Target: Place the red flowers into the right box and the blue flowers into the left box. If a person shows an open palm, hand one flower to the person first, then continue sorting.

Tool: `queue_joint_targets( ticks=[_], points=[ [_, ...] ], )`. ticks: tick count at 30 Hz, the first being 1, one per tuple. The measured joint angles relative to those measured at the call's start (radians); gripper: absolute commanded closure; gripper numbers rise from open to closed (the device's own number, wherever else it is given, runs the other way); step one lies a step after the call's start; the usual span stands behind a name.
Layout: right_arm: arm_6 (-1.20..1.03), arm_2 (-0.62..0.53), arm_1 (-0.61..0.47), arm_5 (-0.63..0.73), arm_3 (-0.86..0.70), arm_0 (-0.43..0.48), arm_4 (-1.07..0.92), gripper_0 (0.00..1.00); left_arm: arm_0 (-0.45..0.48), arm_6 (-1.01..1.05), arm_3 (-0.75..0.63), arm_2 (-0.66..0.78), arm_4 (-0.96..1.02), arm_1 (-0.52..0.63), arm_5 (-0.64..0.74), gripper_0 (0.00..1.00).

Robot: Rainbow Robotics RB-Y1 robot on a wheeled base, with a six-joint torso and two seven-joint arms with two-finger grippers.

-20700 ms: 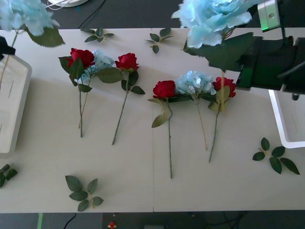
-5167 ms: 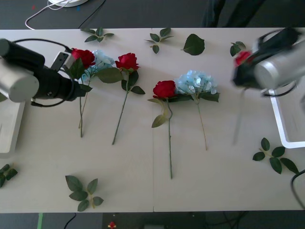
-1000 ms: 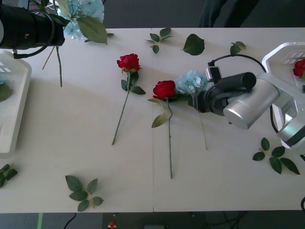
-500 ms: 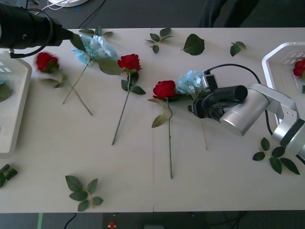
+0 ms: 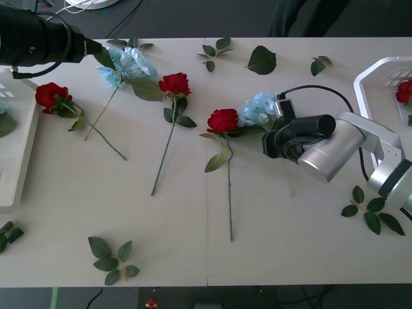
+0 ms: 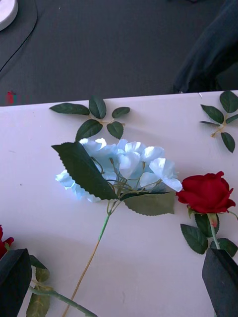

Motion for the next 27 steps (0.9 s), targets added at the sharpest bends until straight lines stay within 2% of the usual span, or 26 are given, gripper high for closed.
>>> queue_joint_targets(
  ticks=[9, 17, 23, 27],
  points=[
    [0.0, 0.0, 0.0, 0.0, 0.0, 0.0, -0.001, 1.0, 0.0, -0.002, -0.002, 0.036, 0.031, 0.015, 0.012, 0.0],
    [0.0, -0.026, -0.002, -0.012, -0.029, -0.001, -0.058, 1.0, -0.026, -0.001, 0.004, 0.114, 0.042, 0.031, 0.288, 0.0],
    [0.0, -0.173, -0.007, 0.158, -0.222, 0.018, -0.175, 1.0, -0.035, 0.062, 0.03, 0.143, 0.051, 0.039, 0.411, 0.0],
    [0.0, -0.314, -0.008, 0.299, -0.397, 0.055, -0.284, 1.0, -0.036, 0.327, 0.101, 0.144, 0.067, 0.041, 0.453, 0.0]
  ],
)
